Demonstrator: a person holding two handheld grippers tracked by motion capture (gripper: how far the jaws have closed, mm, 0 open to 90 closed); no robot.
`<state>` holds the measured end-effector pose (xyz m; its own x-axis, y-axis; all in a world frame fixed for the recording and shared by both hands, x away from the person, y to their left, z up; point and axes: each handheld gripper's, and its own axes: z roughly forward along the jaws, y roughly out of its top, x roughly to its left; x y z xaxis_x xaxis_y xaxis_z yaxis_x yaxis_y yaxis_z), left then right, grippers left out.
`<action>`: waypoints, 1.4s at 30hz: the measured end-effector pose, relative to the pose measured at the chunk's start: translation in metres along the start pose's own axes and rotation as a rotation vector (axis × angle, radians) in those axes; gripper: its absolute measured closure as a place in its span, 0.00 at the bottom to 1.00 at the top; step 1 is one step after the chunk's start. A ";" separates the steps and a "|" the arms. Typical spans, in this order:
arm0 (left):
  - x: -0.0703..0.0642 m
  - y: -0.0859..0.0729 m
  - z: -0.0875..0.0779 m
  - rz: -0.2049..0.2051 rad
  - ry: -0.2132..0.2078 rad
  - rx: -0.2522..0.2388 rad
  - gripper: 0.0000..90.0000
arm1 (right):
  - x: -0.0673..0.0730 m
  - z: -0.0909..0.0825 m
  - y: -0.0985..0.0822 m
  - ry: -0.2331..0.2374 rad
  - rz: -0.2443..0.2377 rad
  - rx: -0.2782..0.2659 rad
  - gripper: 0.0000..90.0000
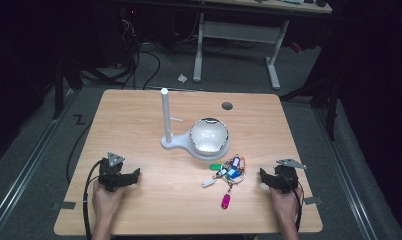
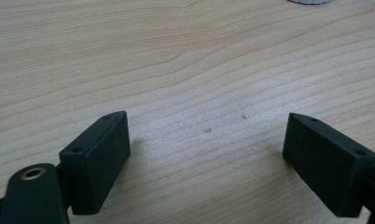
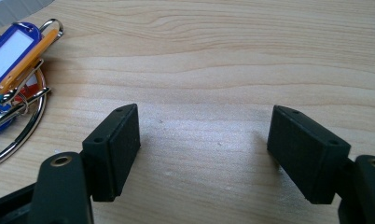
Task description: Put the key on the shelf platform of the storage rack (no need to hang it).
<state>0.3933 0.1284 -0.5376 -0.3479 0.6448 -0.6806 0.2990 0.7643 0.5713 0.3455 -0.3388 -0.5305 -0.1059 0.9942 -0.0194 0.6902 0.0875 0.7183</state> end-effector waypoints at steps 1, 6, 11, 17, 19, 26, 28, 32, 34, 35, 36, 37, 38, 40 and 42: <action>0.000 0.000 0.000 -0.001 0.001 0.000 0.17 | 0.000 0.000 0.000 0.000 0.000 0.000 0.28; 0.000 0.000 0.000 0.000 0.001 0.000 0.17 | 0.000 -0.002 0.000 0.001 0.003 0.005 0.32; 0.000 0.000 0.000 0.001 0.000 -0.001 0.17 | 0.000 -0.006 -0.002 0.018 -0.005 0.015 0.34; 0.000 0.000 0.000 0.000 0.000 -0.001 0.17 | 0.000 -0.015 -0.003 0.035 -0.007 -0.009 0.35; 0.000 0.000 0.000 -0.002 0.001 -0.001 0.17 | 0.001 -0.018 -0.003 0.040 -0.019 -0.019 0.37; 0.000 0.000 0.000 0.003 -0.001 -0.001 0.17 | 0.007 -0.028 -0.002 0.060 -0.027 -0.052 0.39; 0.000 0.000 0.000 0.001 0.000 -0.002 0.17 | 0.009 -0.029 -0.002 0.077 -0.028 -0.050 0.40; 0.000 0.000 0.000 0.001 0.000 -0.002 0.17 | 0.014 -0.030 -0.002 0.098 -0.038 -0.049 0.43; 0.000 0.000 0.000 0.002 0.000 -0.002 0.17 | 0.016 -0.031 -0.002 0.105 -0.042 -0.049 0.43; 0.000 0.000 0.000 0.002 0.000 -0.002 0.17 | 0.020 -0.032 -0.002 0.122 -0.048 -0.051 0.43; 0.000 0.000 0.000 0.002 0.000 -0.002 0.17 | 0.020 -0.032 -0.002 0.122 -0.048 -0.051 0.43; 0.000 0.000 0.000 0.000 0.000 -0.002 0.17 | 0.022 -0.032 -0.001 0.129 -0.053 -0.054 0.43; 0.000 0.000 0.000 0.001 0.000 -0.002 0.17 | 0.025 -0.033 -0.001 0.137 -0.057 -0.057 0.43; 0.000 0.000 0.000 0.002 0.000 -0.002 0.17 | 0.029 -0.034 0.001 0.134 -0.080 -0.054 0.45; 0.000 0.000 0.000 0.001 0.000 -0.002 0.17 | 0.033 -0.035 0.002 0.142 -0.091 -0.046 0.45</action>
<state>0.3934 0.1285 -0.5376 -0.3475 0.6459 -0.6798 0.2977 0.7634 0.5732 0.3186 -0.3081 -0.5052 -0.2682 0.9633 0.0103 0.6403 0.1703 0.7490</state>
